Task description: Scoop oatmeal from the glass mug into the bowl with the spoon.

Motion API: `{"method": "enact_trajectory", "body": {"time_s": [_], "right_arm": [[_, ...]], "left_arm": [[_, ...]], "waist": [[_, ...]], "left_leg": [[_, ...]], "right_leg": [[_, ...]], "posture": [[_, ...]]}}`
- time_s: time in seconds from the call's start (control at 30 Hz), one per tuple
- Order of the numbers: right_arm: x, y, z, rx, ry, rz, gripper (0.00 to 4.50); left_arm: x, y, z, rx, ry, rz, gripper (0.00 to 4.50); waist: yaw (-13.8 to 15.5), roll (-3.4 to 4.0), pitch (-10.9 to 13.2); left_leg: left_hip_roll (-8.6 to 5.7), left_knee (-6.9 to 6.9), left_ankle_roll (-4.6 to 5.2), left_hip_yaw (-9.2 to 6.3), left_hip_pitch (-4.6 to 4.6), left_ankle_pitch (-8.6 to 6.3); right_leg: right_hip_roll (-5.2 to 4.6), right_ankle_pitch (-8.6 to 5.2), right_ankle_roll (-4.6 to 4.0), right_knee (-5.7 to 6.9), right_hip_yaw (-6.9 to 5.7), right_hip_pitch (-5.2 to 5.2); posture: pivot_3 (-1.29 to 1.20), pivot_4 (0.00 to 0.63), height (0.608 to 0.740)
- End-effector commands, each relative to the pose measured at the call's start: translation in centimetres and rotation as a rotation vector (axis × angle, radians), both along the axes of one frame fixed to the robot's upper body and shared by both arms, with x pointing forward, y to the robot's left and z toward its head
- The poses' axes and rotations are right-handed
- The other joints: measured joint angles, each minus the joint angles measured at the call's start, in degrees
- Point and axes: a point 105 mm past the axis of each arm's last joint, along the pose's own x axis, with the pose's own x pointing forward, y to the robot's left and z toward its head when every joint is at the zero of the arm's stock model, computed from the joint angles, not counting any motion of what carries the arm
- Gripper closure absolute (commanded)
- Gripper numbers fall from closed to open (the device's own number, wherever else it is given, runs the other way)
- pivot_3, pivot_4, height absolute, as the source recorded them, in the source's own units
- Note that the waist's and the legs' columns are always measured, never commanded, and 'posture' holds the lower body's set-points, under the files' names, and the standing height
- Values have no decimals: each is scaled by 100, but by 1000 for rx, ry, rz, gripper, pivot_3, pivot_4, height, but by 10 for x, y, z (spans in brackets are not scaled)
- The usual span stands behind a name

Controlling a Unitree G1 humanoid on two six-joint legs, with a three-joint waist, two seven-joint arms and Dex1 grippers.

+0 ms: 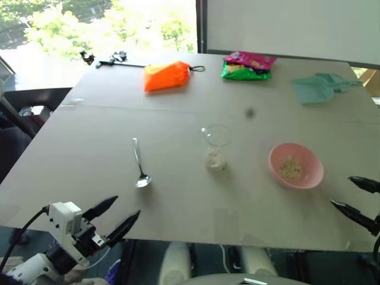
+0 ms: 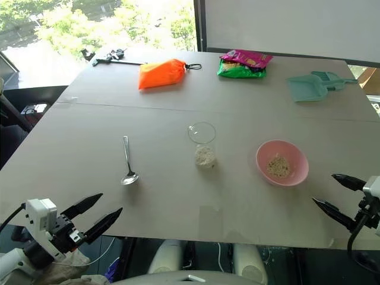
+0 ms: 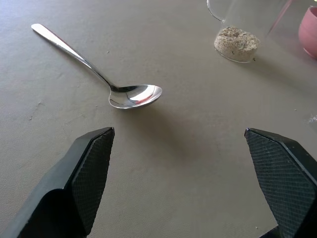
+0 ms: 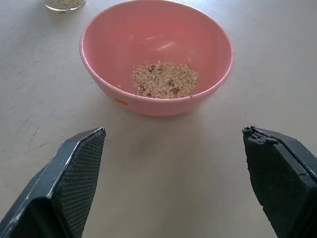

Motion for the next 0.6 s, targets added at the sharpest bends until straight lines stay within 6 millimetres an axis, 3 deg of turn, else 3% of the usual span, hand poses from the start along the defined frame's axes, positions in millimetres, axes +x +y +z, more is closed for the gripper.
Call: {"method": "enact_trajectory", "body": {"time_s": [0.03, 0.27, 0.43, 0.6], "right_arm": [[4, 10, 19, 7, -63, 2, 0], [23, 50, 88, 127, -276, 89, 0], [25, 82, 108, 98, -279, 332, 0], [36, 82, 124, 91, -334, 474, 0]], "left_arm": [[8, 0, 11, 8, -51, -10, 83], [53, -18, 50, -119, -184, 12, 83], [82, -18, 72, -184, -221, 81, 83], [104, -11, 79, -163, -230, 117, 83]], "waist": [[0, 0, 0], [8, 11, 2], [12, 5, 3], [10, -4, 5]], "left_leg": [[0, 0, 0, 0, 0, 0], [0, 7, 1, -7, 5, 1], [-19, 4, 33, -4, -2, 14], [-22, -3, 34, -4, 5, 14]], "right_leg": [[0, 0, 0, 0, 0, 0], [8, 2, 1, 15, 1, 4], [15, 14, -20, 13, 7, 10], [22, 13, -19, 8, 10, 16]], "posture": [[0, 150, 740], [0, 150, 740], [0, 150, 740], [0, 150, 740]]}}
